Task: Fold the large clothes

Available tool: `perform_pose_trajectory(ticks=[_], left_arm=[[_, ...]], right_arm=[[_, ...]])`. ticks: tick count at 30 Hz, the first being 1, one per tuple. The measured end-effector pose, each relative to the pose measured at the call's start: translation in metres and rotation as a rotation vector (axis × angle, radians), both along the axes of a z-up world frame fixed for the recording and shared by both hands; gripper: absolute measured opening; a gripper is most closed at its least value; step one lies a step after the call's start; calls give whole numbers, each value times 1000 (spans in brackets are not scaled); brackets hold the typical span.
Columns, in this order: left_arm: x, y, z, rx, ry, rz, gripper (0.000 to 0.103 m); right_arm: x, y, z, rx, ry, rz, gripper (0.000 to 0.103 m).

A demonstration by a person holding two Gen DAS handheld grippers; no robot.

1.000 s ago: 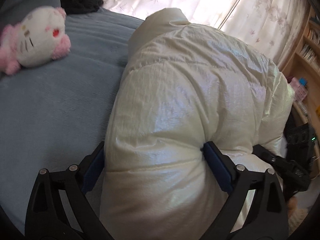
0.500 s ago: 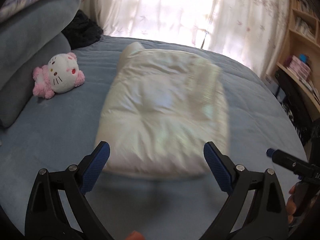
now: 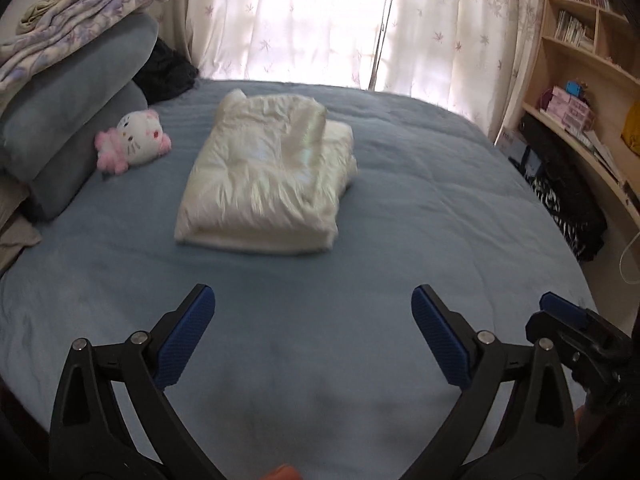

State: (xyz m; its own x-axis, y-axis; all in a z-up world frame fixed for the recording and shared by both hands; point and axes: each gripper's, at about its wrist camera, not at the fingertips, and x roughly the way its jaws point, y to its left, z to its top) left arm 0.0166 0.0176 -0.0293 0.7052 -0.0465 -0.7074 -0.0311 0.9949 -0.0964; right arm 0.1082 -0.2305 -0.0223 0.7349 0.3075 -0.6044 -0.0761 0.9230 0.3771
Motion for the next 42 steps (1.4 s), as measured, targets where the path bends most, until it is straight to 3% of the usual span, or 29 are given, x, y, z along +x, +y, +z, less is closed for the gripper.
perform_pose_trajectory(ticks=[3, 6, 13, 24, 42], left_arm=[[-33, -18, -3, 14, 8, 1, 98], [-62, -32, -8, -27, 26, -14, 98], [-112, -65, -18, -30, 50, -25, 98], [-164, -91, -16, 14, 29, -40, 98], [-169, -85, -10, 31, 39, -23, 98]], right_arm=[[-46, -6, 2, 0, -9, -23, 103], [-95, -17, 6, 7, -29, -62, 103], [-168, -37, 3, 7, 2, -125, 103], [-254, -47, -4, -173, -5, -161, 103], [-269, -55, -10, -181, -8, -178, 103]])
